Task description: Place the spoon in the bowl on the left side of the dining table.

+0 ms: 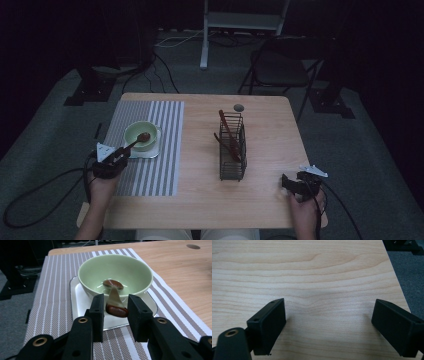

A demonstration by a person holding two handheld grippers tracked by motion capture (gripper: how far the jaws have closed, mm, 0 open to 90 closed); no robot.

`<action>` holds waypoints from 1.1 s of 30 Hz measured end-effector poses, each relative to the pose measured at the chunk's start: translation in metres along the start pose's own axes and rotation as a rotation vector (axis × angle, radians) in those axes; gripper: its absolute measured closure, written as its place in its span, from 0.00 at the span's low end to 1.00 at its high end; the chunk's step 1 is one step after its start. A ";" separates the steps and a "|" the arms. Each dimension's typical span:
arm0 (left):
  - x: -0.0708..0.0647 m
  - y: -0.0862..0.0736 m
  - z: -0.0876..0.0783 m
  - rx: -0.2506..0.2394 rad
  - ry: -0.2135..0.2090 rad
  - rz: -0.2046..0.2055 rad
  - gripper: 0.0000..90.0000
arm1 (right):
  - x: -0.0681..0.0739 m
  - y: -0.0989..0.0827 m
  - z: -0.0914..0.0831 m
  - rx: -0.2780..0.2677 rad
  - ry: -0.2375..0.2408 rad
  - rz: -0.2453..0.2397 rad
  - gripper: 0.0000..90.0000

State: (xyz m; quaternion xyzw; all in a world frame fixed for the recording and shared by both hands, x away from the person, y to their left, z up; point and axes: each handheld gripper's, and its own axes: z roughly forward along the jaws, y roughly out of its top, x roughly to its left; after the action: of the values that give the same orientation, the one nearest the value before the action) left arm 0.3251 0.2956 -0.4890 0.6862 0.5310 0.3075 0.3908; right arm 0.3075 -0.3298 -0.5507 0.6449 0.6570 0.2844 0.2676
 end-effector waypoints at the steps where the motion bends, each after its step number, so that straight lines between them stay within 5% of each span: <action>1: 0.000 0.000 0.000 0.002 0.006 0.005 0.68 | 0.000 0.000 0.000 0.000 0.000 0.000 0.13; 14: 0.000 -0.004 -0.013 0.039 -0.007 -0.026 0.44 | 0.000 0.000 0.000 0.000 0.000 0.000 0.13; 16: -0.001 -0.005 -0.014 0.073 -0.007 -0.023 0.32 | 0.000 0.000 0.000 0.000 0.000 0.000 0.13; 20: -0.002 -0.010 -0.019 0.068 -0.020 -0.068 0.26 | 0.000 0.000 0.000 0.000 0.000 0.002 0.13; 25: -0.003 -0.019 -0.023 0.096 -0.035 -0.069 0.11 | 0.000 0.000 0.000 0.001 0.000 0.002 0.13; 33: -0.001 -0.032 -0.033 0.067 -0.036 -0.081 0.11 | 0.000 0.000 0.000 0.001 0.000 0.002 0.13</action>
State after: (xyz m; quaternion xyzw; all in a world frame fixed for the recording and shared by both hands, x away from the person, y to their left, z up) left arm 0.2814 0.3053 -0.4997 0.6822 0.5611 0.2610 0.3895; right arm 0.3075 -0.3297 -0.5506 0.6456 0.6566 0.2844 0.2669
